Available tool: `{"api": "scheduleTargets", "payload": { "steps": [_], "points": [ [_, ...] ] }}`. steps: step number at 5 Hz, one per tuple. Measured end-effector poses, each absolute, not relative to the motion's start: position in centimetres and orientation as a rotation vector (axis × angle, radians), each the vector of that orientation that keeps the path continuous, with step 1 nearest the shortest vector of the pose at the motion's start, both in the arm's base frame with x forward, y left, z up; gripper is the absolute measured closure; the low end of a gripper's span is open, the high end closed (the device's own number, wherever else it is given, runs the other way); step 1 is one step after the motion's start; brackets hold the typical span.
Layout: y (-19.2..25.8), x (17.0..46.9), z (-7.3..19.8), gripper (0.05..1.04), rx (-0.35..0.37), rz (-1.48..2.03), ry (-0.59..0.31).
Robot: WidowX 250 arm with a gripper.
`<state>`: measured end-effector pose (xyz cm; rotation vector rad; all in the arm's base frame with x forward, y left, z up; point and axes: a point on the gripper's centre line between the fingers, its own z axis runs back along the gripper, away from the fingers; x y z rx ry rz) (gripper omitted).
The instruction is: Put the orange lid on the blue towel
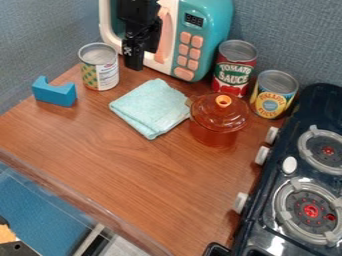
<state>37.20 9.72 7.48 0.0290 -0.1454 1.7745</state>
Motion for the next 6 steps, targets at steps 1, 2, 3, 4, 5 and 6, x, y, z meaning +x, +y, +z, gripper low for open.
{"api": "scheduleTargets", "payload": {
  "steps": [1, 2, 3, 4, 5, 6],
  "points": [
    [9.5, 36.9, 6.1, 0.083, 0.057, 1.762, -0.112],
    [6.7, 36.9, 6.5, 0.083, 0.046, 1.645, -0.138],
    [4.1, 37.3, 7.6, 0.083, 0.036, 1.493, -0.188],
    [1.2, 37.8, 7.6, 0.083, 0.005, 1.321, -0.189],
    [-0.7, 38.2, 7.7, 0.083, -0.004, 1.228, -0.207],
    [-2.3, 38.8, 6.9, 0.083, 0.000, 1.162, -0.201]
  ]
}}
